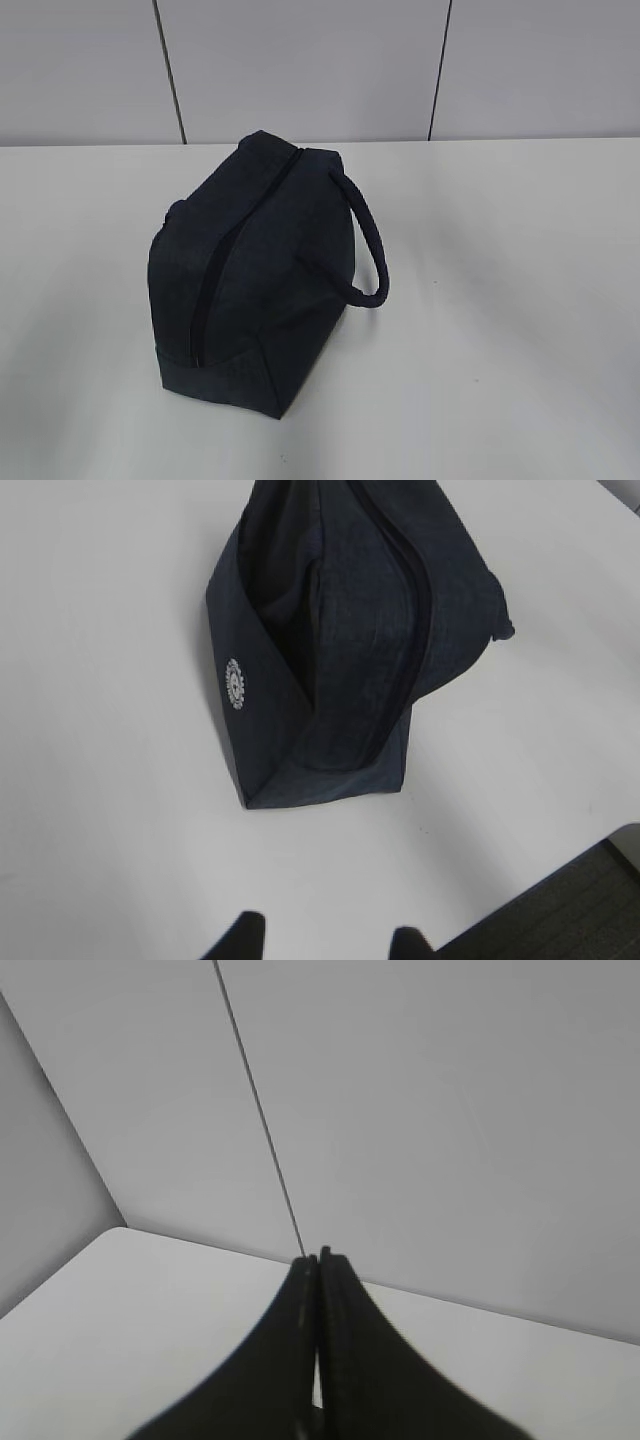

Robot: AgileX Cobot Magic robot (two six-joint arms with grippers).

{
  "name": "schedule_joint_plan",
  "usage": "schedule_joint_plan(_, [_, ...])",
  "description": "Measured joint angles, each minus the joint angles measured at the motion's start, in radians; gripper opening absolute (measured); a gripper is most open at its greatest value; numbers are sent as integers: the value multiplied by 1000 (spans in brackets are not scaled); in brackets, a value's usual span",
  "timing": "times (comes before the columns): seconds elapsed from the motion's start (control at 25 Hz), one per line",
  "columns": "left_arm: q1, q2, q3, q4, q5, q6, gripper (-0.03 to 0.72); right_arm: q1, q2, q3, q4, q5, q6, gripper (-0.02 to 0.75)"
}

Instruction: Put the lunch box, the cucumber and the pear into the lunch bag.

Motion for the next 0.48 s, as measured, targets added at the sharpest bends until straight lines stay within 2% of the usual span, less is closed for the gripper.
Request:
schedule_joint_plan(0.12, [0,0,0,0,0,0,240,2,-2,2,19,-16,-52,0])
schedule_joint_plan(0.2, [0,0,0,0,0,0,240,9,-2,10,106,-24,-178,0])
schedule_joint_plan(0.28, [0,0,0,0,0,0,240,24,-2,14,231,-8,-343,0])
schedule_joint_plan(0.44, [0,0,0,0,0,0,240,67,-2,17,555,120,-762,0])
schedule_joint_plan(0.48, [0,0,0,0,0,0,240,74,-4,17,595,143,-856,0])
